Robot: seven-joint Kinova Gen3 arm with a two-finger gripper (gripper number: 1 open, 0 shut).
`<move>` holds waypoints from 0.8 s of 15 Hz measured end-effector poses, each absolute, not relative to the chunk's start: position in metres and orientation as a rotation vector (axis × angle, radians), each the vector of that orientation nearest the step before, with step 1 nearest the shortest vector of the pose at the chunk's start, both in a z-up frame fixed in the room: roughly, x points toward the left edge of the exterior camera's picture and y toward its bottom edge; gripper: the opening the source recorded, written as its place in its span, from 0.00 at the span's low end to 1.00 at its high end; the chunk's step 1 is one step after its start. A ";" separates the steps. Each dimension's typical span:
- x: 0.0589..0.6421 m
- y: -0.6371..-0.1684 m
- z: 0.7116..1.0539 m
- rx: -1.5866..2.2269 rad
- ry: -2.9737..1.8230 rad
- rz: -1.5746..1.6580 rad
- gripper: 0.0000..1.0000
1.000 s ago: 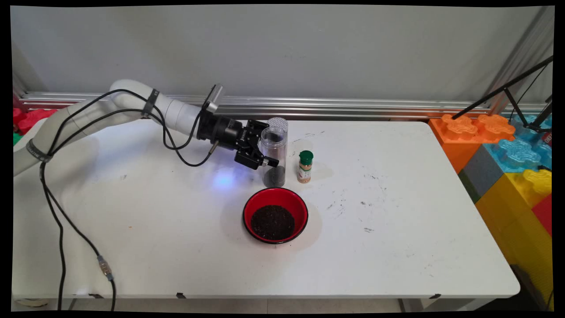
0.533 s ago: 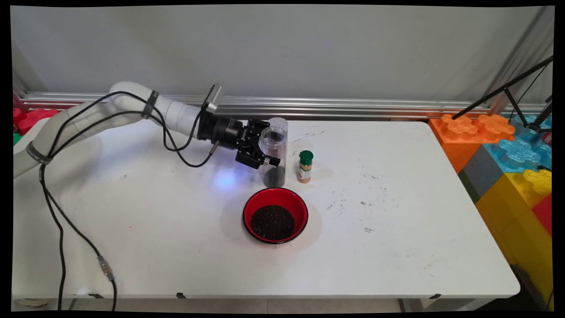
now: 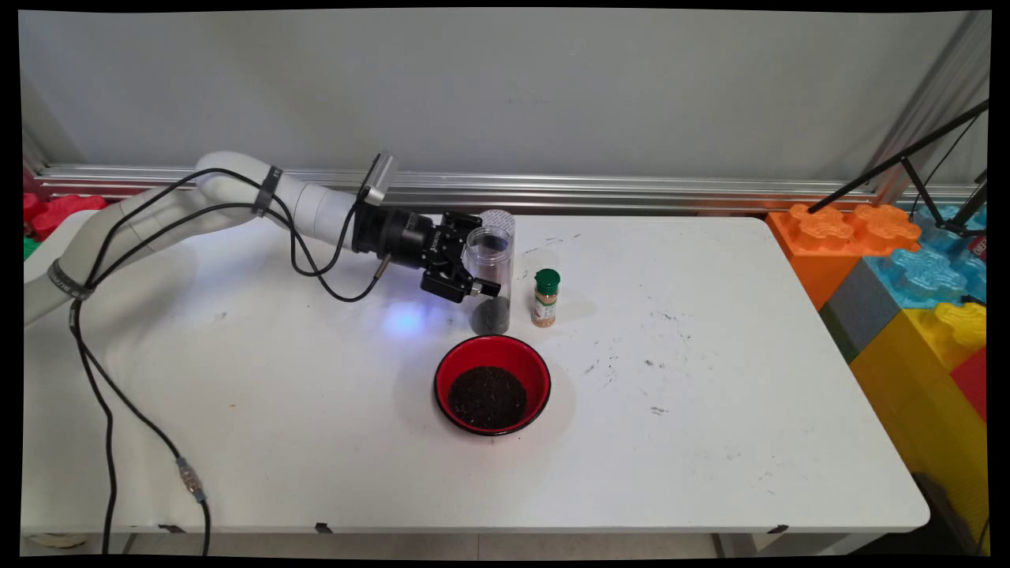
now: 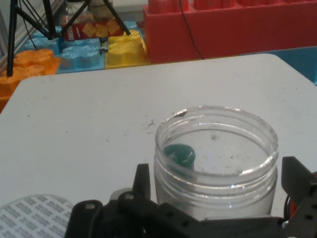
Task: Pick up the black seasoning powder from the table
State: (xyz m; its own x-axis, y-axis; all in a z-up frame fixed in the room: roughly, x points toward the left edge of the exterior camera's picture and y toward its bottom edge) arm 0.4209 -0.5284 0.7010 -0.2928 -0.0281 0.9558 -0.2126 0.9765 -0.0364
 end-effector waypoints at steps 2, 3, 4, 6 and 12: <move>0.422 -0.528 0.699 0.171 -1.860 0.191 1.00; 0.423 -0.528 0.698 0.169 -1.859 0.195 1.00; 0.423 -0.528 0.697 0.168 -1.857 0.201 1.00; 0.424 -0.528 0.695 0.165 -1.852 0.213 1.00; 0.425 -0.528 0.691 0.155 -1.837 0.240 1.00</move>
